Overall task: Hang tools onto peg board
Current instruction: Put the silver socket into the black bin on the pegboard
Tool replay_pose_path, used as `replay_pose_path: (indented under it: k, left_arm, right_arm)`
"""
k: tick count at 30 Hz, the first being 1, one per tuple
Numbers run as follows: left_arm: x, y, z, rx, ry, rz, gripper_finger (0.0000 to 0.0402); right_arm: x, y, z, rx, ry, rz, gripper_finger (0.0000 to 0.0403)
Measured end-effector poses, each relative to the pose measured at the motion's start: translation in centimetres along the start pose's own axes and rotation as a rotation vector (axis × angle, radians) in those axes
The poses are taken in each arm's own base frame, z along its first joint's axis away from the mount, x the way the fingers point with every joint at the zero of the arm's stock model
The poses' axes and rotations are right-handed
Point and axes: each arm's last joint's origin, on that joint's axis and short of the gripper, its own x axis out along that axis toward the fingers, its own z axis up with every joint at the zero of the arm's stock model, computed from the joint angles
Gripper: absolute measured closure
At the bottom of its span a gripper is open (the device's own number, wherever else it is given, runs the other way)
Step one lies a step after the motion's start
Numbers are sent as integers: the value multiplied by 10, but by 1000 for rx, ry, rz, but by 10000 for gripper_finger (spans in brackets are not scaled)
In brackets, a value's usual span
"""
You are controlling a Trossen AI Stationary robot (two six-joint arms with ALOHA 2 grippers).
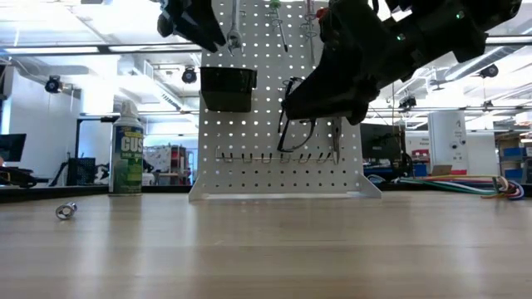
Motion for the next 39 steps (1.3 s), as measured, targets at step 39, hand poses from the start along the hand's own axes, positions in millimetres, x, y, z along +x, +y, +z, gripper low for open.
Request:
replay_pose_path:
  k: [39]
  left_arm:
    - [-35, -135, -274, -8, 387, -249, 171]
  right_arm:
    - [59, 34, 56, -228, 11, 106, 237]
